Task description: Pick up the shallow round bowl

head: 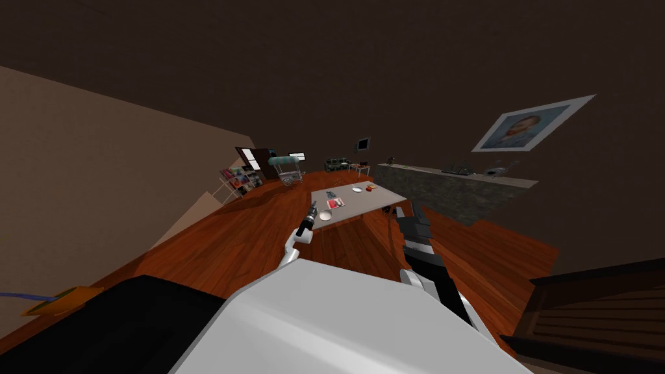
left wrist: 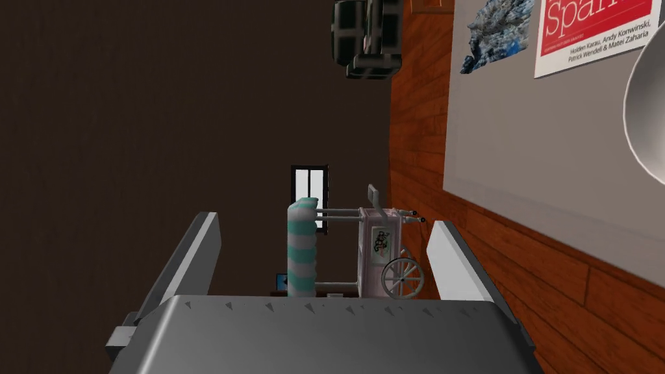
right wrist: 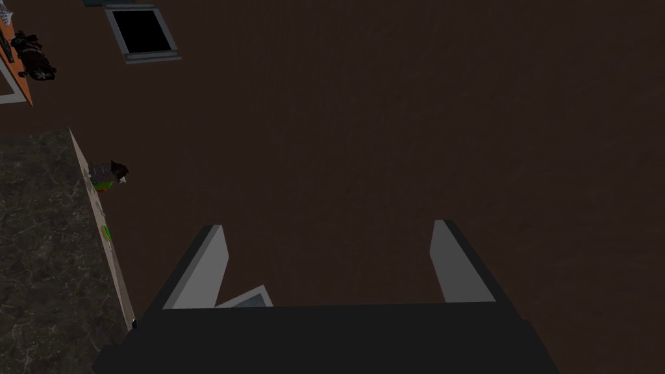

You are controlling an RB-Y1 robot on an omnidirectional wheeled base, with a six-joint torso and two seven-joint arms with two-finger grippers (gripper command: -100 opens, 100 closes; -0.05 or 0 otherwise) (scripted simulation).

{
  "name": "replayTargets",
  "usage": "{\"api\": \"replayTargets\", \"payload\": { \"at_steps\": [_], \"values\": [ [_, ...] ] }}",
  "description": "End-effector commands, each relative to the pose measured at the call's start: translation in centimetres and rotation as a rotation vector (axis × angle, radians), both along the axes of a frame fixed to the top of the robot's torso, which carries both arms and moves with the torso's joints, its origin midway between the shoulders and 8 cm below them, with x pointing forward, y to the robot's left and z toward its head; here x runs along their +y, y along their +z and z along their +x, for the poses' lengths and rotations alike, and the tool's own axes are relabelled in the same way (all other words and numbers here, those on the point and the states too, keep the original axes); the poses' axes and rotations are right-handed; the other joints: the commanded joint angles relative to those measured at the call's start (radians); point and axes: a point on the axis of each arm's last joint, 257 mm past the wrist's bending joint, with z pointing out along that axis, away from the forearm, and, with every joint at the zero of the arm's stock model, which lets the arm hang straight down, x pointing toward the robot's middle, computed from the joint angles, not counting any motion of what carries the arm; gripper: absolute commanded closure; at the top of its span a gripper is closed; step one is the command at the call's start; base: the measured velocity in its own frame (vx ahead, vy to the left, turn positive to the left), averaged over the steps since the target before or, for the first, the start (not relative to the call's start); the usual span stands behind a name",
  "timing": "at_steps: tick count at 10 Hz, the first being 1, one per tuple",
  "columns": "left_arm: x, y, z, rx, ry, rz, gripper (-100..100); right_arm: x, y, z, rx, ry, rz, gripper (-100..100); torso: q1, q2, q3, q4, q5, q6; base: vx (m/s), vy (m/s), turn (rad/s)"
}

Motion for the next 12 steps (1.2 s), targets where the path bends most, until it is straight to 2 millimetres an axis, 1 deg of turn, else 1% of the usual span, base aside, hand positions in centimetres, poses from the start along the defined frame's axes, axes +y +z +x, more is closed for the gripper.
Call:
{"api": "replayTargets", "payload": {
  "at_steps": [1,2,3,4,5,6,7,8,9,10,11,12],
  "values": [
    [-0.4,-1.7,1.1,0.060,-0.005,-0.009,-100,0.0,0.0,0.0,0.000,0.000,0.000,0,0.000,0.000,0.000,0.000,0.000,0.000,-0.029,-0.003,-0.084],
    [-0.3,-2.5,1.0,0.077,-0.003,-0.010,-100,0.0,0.0,0.0,0.000,0.000,0.000,0,0.000,0.000,0.000,0.000,0.000,0.000,-0.024,0.001,-0.040],
    [-0.8,-3.5,1.9,0.118,-0.010,-0.016,-100,0.0,0.0,0.0,0.000,0.000,0.000,0,0.000,0.000,0.000,0.000,0.000,0.000,-0.021,0.001,-0.070],
    [-0.7,-4.6,1.7,0.139,-0.007,-0.017,-100,0.0,0.0,0.0,0.000,0.000,0.000,0,0.000,-0.001,0.000,0.000,0.000,0.000,-0.015,0.001,-0.038],
    [-1.1,-6.2,2.4,0.193,-0.013,-0.023,-100,0.0,0.0,0.0,0.000,0.000,0.000,0,0.000,-0.001,-0.001,0.000,0.000,0.000,-0.011,0.004,-0.072],
    [-1.1,-6.7,2.3,0.203,-0.011,-0.023,-100,0.0,0.0,0.0,0.000,0.000,0.000,0,0.000,-0.001,-0.001,0.000,0.000,0.000,-0.008,0.007,-0.037],
    [-1.6,-8.2,2.8,0.254,-0.018,-0.028,-100,0.0,0.0,0.0,0.000,0.000,0.000,0,0.001,-0.001,-0.001,0.000,0.000,0.000,-0.005,0.011,-0.061],
    [-1.6,-8.7,2.7,0.267,-0.016,-0.028,-100,0.0,0.0,0.0,0.000,0.000,0.000,0,0.001,-0.002,-0.001,0.000,0.000,0.000,0.000,0.011,-0.039],
    [-2.2,-9.9,3.2,0.316,-0.024,-0.033,-100,0.0,0.0,0.0,0.000,0.000,0.000,0,0.001,-0.002,-0.001,0.000,0.000,0.000,0.005,0.016,-0.056],
    [-2.0,-10.8,3.0,0.332,-0.021,-0.033,-100,0.0,0.0,0.0,0.000,0.000,0.000,0,0.001,-0.002,-0.001,0.000,0.000,0.000,0.007,0.015,-0.038],
    [-2.7,-11.8,3.4,0.377,-0.030,-0.036,-100,0.0,0.0,0.0,0.000,0.000,0.000,0,0.001,-0.002,-0.001,-0.001,0.000,0.000,0.011,0.018,-0.054],
    [-2.6,-12.7,3.1,0.398,-0.027,-0.036,-100,0.0,0.0,0.0,0.000,0.000,0.000,0,0.001,-0.003,-0.002,-0.001,0.000,0.000,0.013,0.019,-0.036]
  ]
}}
